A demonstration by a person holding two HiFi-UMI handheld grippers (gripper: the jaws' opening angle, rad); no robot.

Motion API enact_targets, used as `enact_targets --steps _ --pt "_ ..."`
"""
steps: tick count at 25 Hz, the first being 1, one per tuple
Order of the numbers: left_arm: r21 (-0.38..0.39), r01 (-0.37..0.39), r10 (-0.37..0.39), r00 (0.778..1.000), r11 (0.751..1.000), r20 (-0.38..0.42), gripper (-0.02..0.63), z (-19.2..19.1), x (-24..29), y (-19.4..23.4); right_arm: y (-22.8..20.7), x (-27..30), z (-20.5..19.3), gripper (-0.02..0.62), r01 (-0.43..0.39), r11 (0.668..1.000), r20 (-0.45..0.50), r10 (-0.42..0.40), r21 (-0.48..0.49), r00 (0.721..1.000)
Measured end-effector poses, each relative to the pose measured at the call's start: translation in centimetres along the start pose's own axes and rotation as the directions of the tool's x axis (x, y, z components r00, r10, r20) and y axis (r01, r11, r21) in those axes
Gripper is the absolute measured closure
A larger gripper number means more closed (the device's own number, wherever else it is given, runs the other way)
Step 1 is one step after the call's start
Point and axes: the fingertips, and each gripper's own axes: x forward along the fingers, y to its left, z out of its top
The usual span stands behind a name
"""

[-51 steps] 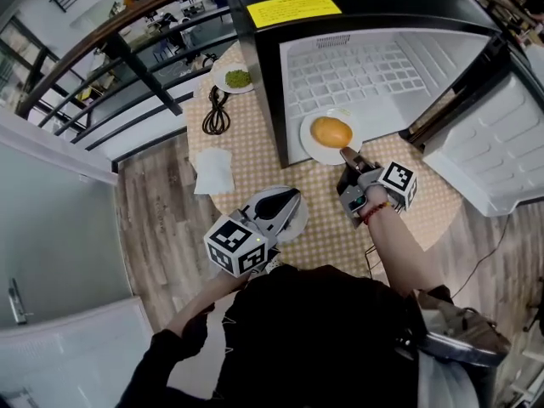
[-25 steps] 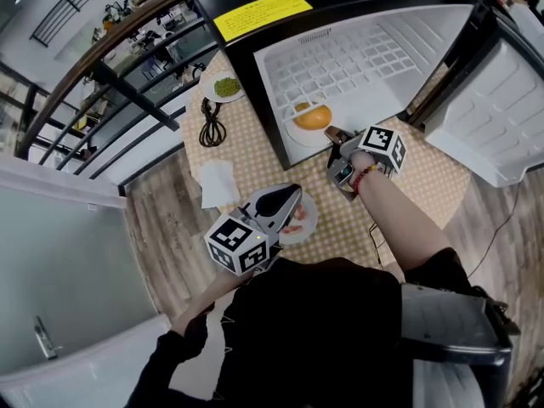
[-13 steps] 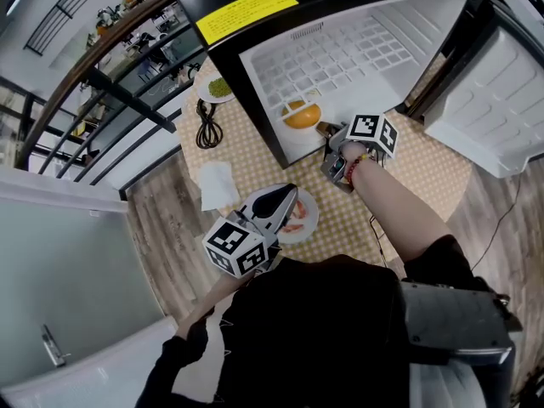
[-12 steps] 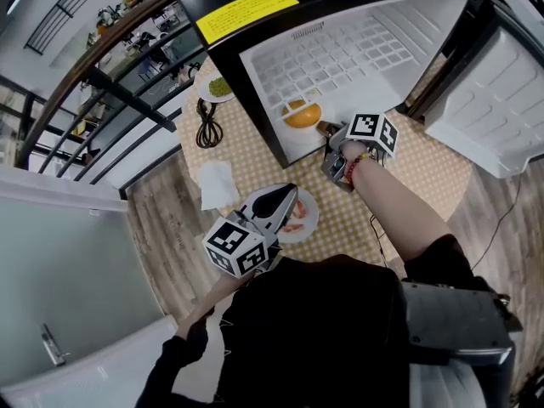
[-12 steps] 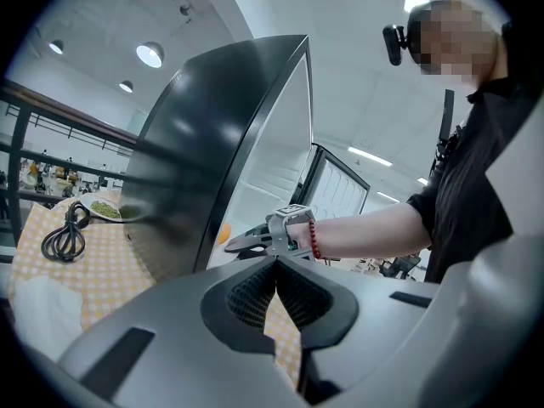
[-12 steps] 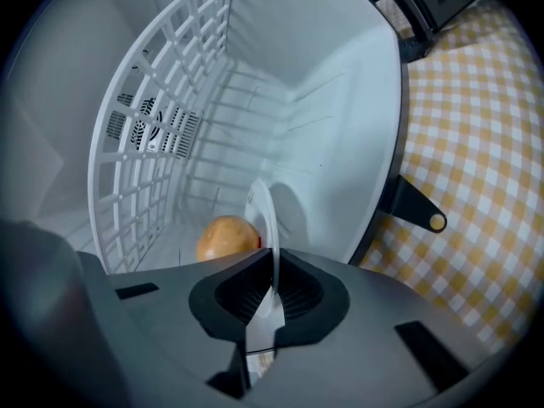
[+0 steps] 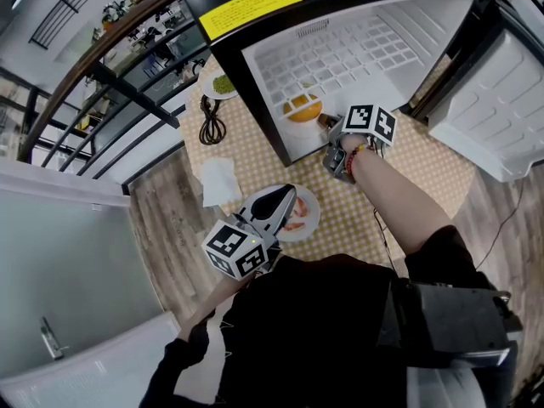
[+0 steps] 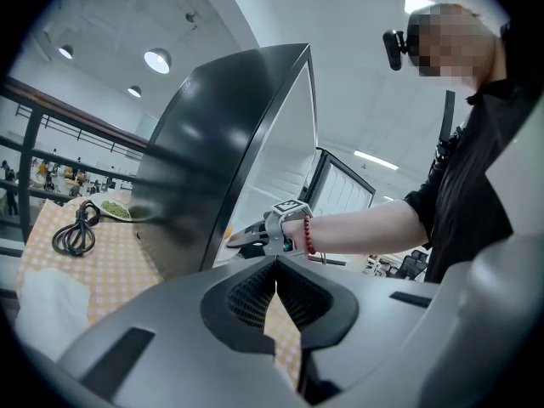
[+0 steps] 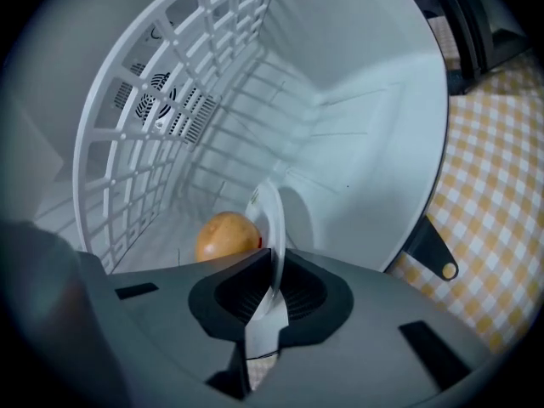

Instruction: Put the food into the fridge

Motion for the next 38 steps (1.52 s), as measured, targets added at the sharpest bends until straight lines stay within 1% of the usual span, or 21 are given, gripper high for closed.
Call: enact_targets --steps 5,8,13,18,23,26,34,38 --pt "-0.018 -0.011 0.012 1.0 1.0 0.015 0.592 -0.1 -0.7 0.1 0.2 0.3 0.3 0.556 0.038 0.991 -0.001 -0.039 -0.126 0.999" --pt "-0.027 -0.022 0.023 1.0 0.999 0.018 0.592 -0.3 -0.9 0.3 0.2 0.6 0.4 0.545 0.049 0.982 0.002 -0.049 -0.183 0.999" --pt "-0.045 -0.031 0.032 0.999 0.998 0.021 0.592 -0.6 -1.1 0.5 0.3 0.9 0.6 0.539 0.043 0.97 0.014 -0.041 -0.238 0.999" --pt "-0.056 -0.039 0.04 0.999 0.998 0.023 0.592 -0.7 -1.2 0.7 0.3 0.9 0.8 0.525 0.071 0.947 0.025 -0.066 -0.312 0.997" --pt "-0.059 -0.047 0.049 0.998 0.997 0.03 0.592 -0.6 -1.3 0.8 0.3 1.0 1.0 0.511 0.09 0.926 0.036 -0.083 -0.367 0.996" --pt "-0.062 -0.05 0.052 0.998 0.997 0.029 0.592 -0.7 -1.2 0.8 0.3 1.0 1.1 0.498 0.105 0.906 0.053 -0.091 -0.409 0.994" --pt "-0.068 -0.063 0.065 0.997 0.996 0.03 0.592 -0.7 -1.7 0.9 0.4 0.9 1.1 0.486 0.119 0.883 0.067 -0.099 -0.454 0.993" --pt "-0.068 -0.066 0.068 0.997 0.996 0.03 0.592 -0.8 -1.7 0.9 0.3 0.9 1.2 0.473 0.146 0.855 0.082 -0.121 -0.497 0.989"
